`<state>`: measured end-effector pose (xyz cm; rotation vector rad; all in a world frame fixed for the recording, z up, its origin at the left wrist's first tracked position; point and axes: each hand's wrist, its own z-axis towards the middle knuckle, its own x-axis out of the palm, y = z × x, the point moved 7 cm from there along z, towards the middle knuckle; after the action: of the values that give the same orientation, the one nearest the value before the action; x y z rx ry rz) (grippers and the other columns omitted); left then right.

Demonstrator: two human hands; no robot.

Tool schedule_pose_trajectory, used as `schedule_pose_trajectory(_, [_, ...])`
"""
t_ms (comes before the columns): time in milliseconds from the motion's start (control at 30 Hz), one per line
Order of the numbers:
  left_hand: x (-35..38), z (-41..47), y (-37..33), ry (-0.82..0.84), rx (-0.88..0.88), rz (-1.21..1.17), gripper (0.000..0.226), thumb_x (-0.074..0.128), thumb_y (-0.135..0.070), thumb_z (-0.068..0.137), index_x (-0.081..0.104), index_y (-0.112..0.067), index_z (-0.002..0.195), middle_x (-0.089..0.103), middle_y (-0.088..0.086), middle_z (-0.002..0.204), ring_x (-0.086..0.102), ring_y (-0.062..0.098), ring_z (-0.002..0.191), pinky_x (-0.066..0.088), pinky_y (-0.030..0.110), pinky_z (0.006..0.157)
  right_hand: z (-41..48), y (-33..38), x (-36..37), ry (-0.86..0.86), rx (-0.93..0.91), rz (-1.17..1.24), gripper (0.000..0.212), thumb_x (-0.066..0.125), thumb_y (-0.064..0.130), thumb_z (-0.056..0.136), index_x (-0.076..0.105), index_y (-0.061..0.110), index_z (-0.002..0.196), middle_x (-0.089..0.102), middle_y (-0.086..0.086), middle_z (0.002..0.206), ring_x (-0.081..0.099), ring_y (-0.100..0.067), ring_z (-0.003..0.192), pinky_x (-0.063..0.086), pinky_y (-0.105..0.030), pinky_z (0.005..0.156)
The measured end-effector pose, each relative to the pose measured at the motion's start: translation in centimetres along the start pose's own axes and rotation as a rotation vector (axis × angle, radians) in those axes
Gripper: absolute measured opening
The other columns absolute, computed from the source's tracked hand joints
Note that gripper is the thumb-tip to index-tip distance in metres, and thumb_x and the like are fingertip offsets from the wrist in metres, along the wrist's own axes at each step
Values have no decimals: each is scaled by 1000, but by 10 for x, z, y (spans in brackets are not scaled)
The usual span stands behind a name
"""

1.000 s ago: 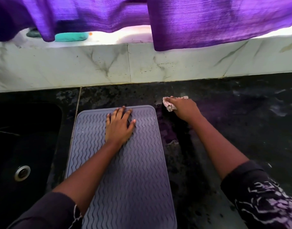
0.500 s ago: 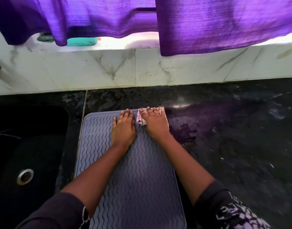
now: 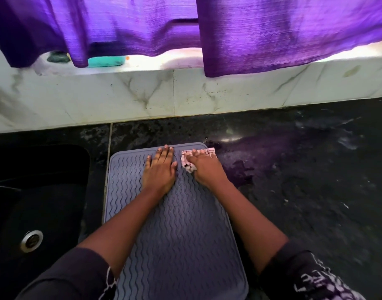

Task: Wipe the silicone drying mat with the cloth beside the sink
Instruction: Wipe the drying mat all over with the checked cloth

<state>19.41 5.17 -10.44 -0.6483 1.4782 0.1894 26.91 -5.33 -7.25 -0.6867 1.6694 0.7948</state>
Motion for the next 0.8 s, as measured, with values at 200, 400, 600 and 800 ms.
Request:
schedule_pose_trajectory(200, [0,0,-1,5,-8,4,55,23,-36,100,9,-20,152,8,-3,160,4,15,147,1,41,117,-44,8,21,16,63,-3,60,42,15,90,24,21,147,23,-7,155,20,-24,143,11,-48,114])
schedule_pose_trajectory(400, [-1,-1,-1,4,-3,1,55,23,-36,100,9,-20,152,9,-1,160,5,15,147,1,41,117,-40,10,4,126,9,-19,52,46,17,89,39,18,141,40,-11,146,41,-27,131,30,-43,106])
schedule_pose_trajectory(600, [-2,0,0,-8,9,-26,55,23,-36,100,11,-20,151,11,-2,160,7,15,147,3,42,117,-21,-22,-56,0,101,260,15,51,20,92,64,17,97,67,-9,90,60,-25,79,53,-38,77])
schedule_pose_trajectory(800, [-1,1,1,-36,14,-28,54,24,-36,100,15,-19,151,14,-1,159,9,15,147,3,42,117,16,-4,-10,155,-27,21,60,49,31,91,26,29,146,25,-6,155,24,-27,141,22,-56,110])
